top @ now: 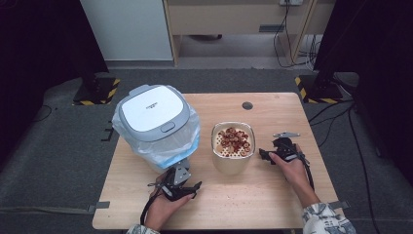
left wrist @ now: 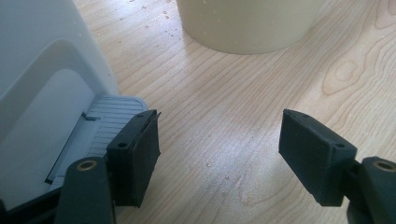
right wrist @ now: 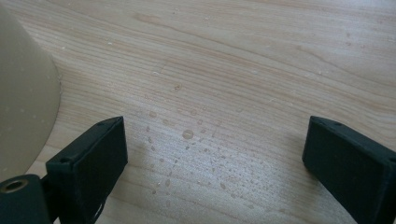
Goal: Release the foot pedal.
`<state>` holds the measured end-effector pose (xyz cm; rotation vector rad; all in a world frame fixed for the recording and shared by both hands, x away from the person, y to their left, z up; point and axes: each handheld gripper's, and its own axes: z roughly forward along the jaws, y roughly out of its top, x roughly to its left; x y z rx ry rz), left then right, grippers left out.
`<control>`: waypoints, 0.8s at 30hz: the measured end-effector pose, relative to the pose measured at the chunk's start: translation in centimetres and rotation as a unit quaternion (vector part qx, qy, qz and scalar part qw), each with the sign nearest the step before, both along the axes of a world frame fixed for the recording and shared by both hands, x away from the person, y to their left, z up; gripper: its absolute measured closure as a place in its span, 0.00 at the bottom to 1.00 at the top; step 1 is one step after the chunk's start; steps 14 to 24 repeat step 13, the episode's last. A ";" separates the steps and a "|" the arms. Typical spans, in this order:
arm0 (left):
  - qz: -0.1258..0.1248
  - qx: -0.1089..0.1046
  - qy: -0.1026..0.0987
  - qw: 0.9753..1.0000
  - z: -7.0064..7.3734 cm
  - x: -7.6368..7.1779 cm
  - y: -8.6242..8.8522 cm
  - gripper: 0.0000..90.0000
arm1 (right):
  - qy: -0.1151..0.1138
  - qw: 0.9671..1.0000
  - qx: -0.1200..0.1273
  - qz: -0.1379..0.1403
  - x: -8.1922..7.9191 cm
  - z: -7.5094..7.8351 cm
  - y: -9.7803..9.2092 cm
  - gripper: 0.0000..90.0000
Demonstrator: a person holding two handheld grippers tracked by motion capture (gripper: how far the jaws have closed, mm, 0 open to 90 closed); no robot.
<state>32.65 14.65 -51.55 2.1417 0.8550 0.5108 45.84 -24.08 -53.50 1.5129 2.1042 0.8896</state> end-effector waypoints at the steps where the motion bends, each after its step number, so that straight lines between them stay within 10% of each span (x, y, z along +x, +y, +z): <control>1: 0.000 0.000 0.000 1.000 0.0 0.0 0.0 0.31 | -0.003 1.000 -0.001 0.001 -0.1 -0.1 0.1 0.08; 24: 0.000 0.000 -0.001 1.000 0.0 0.0 -0.1 0.31 | -0.020 0.999 -0.016 0.022 -1.6 -0.5 1.5 0.05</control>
